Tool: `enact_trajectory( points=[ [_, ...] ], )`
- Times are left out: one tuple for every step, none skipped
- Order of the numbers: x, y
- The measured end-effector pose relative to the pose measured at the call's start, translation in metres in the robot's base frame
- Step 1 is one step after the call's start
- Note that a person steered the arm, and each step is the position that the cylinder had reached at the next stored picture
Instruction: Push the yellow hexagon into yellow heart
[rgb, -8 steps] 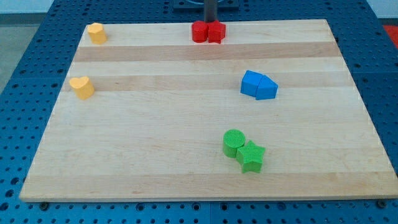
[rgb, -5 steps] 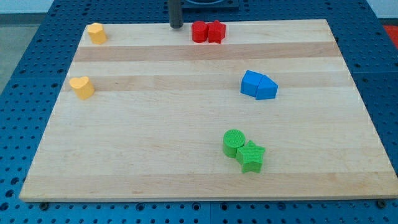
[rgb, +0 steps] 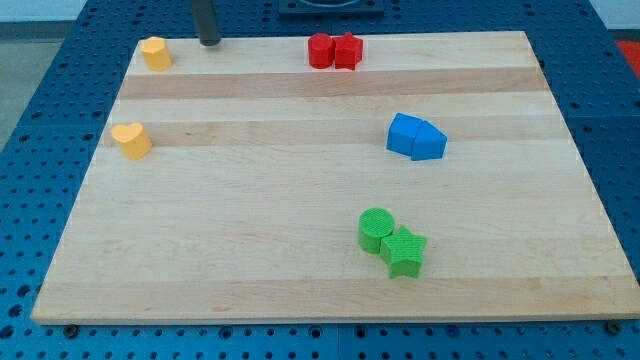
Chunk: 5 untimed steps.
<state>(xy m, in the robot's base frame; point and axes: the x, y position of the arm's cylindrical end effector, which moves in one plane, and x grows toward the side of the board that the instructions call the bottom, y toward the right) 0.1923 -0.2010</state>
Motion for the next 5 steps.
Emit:
enact_trajectory(
  points=[
    [-0.001,-0.043],
    [-0.001,-0.074],
    [0.001,-0.104],
    [0.015,-0.104],
    [0.046,-0.096]
  ],
)
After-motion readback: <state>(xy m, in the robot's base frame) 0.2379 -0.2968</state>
